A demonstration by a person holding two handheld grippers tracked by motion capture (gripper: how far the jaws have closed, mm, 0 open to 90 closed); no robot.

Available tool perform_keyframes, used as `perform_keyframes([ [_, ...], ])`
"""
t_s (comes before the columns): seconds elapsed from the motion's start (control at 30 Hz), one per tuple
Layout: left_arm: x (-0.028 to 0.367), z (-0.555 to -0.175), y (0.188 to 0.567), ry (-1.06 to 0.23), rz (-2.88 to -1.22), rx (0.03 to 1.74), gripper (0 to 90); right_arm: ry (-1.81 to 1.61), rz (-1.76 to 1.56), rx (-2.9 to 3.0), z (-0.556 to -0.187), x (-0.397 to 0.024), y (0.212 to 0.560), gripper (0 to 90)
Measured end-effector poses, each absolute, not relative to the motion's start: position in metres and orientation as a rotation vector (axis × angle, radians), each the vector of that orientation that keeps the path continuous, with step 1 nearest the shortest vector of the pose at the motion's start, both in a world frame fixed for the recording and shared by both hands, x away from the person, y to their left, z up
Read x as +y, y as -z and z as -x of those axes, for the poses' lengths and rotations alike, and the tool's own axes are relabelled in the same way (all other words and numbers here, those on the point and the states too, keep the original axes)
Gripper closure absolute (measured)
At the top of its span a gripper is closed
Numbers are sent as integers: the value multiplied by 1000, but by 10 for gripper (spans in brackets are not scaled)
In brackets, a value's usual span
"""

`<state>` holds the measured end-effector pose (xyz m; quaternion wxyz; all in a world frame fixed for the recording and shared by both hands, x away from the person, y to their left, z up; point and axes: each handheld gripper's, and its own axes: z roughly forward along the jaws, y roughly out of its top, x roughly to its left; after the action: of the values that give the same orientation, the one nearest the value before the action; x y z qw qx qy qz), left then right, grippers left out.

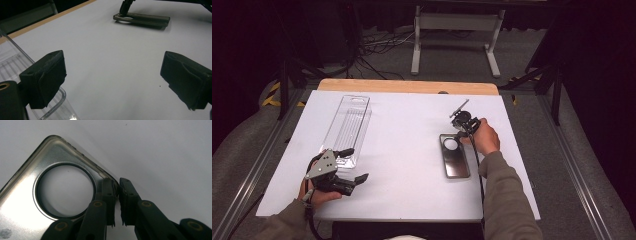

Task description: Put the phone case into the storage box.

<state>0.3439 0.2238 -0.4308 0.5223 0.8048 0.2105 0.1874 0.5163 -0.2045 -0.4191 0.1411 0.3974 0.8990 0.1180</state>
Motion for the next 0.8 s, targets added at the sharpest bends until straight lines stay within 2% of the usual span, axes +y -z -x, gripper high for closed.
perform_keyframes([
  [0.27, 225, -343, 430, -453, -1927, 502, 70, -443, -1162, 2543, -510, -207, 412, 840],
  [0.53, 227, -343, 428, -471, -1909, 519, 68, -638, -1101, 2378, -482, -206, 382, 841],
  [0.8, 227, -343, 427, -479, -1918, 520, 67, -766, -1051, 2266, -462, -204, 369, 841],
])
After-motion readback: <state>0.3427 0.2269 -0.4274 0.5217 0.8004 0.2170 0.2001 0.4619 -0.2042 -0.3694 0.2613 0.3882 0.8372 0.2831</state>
